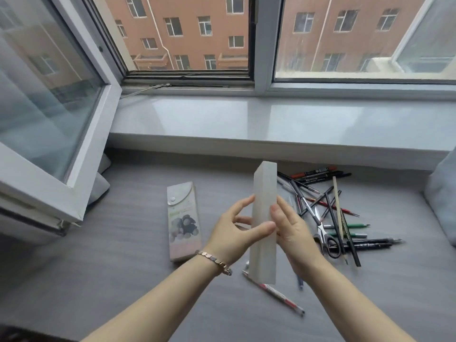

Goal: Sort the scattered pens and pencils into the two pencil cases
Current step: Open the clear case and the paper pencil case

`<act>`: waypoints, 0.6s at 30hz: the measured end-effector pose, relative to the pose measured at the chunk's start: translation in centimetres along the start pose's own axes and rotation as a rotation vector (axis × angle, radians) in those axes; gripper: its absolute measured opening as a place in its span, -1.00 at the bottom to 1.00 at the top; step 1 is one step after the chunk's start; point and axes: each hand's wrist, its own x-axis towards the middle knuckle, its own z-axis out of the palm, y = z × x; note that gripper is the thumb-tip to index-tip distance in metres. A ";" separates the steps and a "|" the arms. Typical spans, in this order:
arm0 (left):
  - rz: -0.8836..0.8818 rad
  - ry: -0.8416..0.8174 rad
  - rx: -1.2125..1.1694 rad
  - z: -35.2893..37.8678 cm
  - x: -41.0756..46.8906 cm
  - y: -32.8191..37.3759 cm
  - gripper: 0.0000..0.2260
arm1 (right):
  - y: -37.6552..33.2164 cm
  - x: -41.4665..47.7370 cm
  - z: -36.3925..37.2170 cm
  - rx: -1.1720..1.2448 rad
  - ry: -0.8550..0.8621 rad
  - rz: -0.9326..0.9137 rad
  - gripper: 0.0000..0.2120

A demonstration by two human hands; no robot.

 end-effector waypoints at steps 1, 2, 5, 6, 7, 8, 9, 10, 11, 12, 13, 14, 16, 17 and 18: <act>-0.013 -0.016 -0.018 -0.2 -0.1 -0.4 -0.42 | 0.4 0.0 -0.1 0.011 -0.015 0.005 -0.58; -0.037 -0.021 -0.075 -0.5 -0.1 -0.8 -0.36 | 0.7 -0.1 -0.2 0.036 -0.028 0.022 -0.53; -0.169 0.014 -0.359 -2.0 0.3 -2.1 -0.13 | 1.4 0.1 -0.6 0.197 -0.050 0.082 -0.38; -0.181 0.018 -0.372 -2.6 0.4 -2.5 -0.13 | 1.5 0.2 -0.7 0.201 -0.053 0.093 -0.44; -0.183 0.019 -0.368 -3.0 0.4 -2.5 -0.16 | 1.7 0.3 -0.8 0.189 -0.048 0.115 -0.52; -0.184 0.040 -0.339 -3.4 0.6 -2.6 -0.21 | 1.9 0.6 -0.9 0.159 -0.036 0.151 -0.62; -0.177 0.081 -0.265 -3.7 0.9 -2.4 -0.29 | 2.2 0.9 -1.0 0.106 -0.013 0.200 -0.71; -0.167 0.150 -0.125 -4.0 1.4 -2.4 -0.40 | 2.4 1.2 -1.2 0.030 0.023 0.248 -0.74; -0.166 0.233 0.035 -4.4 2.1 -2.7 -0.49 | 2.6 1.4 -1.3 -0.056 0.062 0.291 -0.72; -0.161 0.305 0.200 -4.6 2.8 -2.9 -0.51 | 2.6 1.5 -1.3 -0.122 0.091 0.326 -0.71; -0.164 0.354 0.334 -4.8 3.6 -3.2 -0.49 | 2.6 1.4 -1.4 -0.165 0.108 0.357 -0.72; -0.174 0.373 0.427 -5.0 4.3 -3.7 -0.47 | 2.7 1.4 -1.4 -0.189 0.118 0.386 -0.74; -0.216 0.339 0.569 -4.8 5.7 -4.7 -0.43 | 2.8 1.0 -1.7 -0.206 0.147 0.428 -0.76; -0.250 0.306 0.639 -4.7 6.2 -5.1 -0.42 | 2.8 0.9 -1.9 -0.212 0.166 0.438 -0.76; -0.281 0.276 0.698 -4.6 6.7 -5.6 -0.41 | 2.8 0.8 -2.2 -0.216 0.186 0.446 -0.77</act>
